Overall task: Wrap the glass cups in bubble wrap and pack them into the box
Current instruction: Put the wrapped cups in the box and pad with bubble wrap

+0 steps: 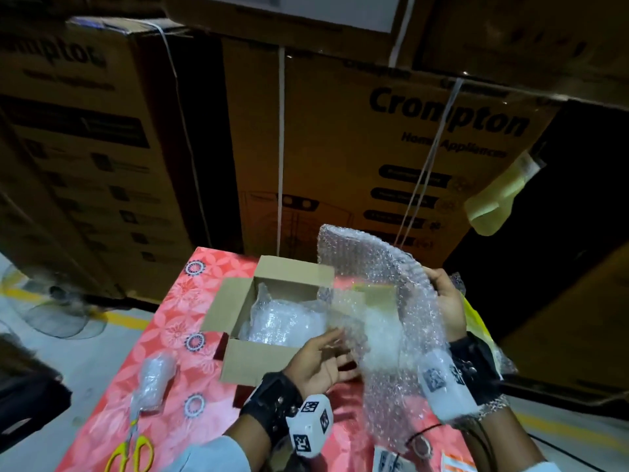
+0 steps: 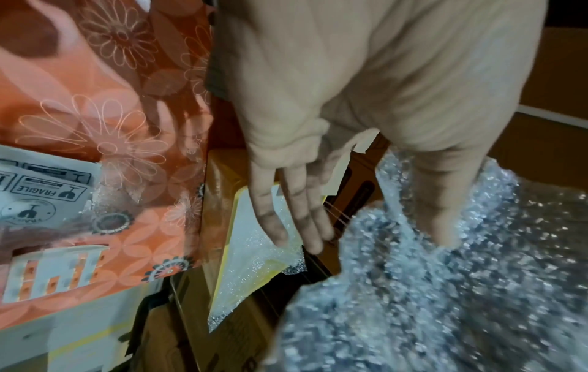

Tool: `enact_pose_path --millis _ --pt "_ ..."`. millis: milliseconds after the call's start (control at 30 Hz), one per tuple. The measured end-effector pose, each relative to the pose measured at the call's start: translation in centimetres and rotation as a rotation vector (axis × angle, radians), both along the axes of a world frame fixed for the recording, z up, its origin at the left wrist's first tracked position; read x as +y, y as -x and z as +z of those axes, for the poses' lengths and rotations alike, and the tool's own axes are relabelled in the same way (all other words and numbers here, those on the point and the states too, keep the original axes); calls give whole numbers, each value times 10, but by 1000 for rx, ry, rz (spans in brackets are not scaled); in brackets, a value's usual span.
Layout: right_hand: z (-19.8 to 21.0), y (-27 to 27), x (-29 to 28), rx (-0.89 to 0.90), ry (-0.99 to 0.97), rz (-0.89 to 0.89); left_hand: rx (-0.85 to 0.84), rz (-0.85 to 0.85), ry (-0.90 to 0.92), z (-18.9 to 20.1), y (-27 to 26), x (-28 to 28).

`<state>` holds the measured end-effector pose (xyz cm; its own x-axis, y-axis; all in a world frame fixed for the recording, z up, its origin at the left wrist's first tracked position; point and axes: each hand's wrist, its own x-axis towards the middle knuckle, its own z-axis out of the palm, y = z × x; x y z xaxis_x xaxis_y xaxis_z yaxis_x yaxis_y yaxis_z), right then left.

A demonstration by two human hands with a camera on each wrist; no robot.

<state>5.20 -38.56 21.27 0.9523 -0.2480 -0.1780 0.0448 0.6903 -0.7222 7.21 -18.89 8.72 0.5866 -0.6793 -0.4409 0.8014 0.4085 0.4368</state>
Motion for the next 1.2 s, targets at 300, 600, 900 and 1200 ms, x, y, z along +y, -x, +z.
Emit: enact_pose_path --millis 300,600,900,1200 --pt "-23 -3 43 9 693 -62 -538 395 -540 15 -59 102" --pt "-95 -29 76 212 1138 77 -961 289 -945 -11 -165 160" --pt "-137 -62 84 513 1374 146 -1133 -124 -1133 -13 -199 152" --pt "-98 -84 148 342 1768 249 -1182 -143 -1218 -29 -134 202"
